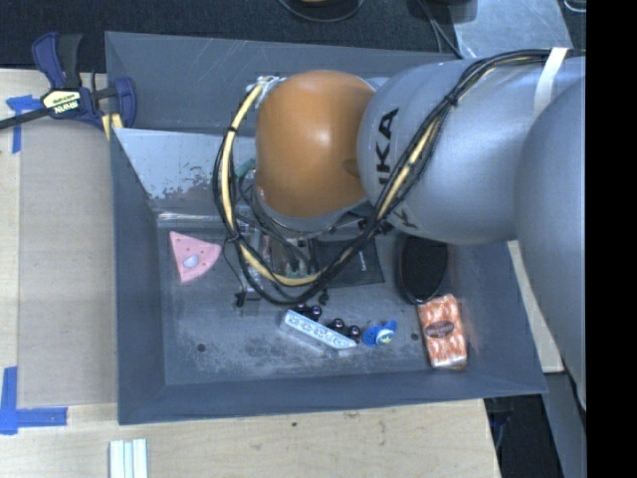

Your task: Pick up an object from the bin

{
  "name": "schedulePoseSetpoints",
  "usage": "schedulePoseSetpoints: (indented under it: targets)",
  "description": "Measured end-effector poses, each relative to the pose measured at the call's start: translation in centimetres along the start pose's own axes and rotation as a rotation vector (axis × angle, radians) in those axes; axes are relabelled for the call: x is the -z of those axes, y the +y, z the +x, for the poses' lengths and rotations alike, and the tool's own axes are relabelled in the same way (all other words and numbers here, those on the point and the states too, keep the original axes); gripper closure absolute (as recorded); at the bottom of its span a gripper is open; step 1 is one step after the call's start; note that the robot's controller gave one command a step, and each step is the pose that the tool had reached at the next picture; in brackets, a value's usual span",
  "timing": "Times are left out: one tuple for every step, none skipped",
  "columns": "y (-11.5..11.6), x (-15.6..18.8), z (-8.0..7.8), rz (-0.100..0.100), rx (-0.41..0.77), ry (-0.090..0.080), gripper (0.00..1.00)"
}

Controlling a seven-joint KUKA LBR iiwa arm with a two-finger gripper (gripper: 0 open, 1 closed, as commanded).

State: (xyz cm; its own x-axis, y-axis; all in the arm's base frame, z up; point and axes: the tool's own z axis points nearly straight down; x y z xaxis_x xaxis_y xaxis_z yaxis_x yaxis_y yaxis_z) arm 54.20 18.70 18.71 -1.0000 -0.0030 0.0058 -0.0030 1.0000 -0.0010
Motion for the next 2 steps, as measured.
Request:
schedulePoseSetpoints:
  targets:
    - [-0.1, 0.5, -0.2, -0.002, -0.004, -0.008, 0.00]
    - [-8.8, -3.2, -2.0, 0.000, 0.010, -0.002, 0.00]
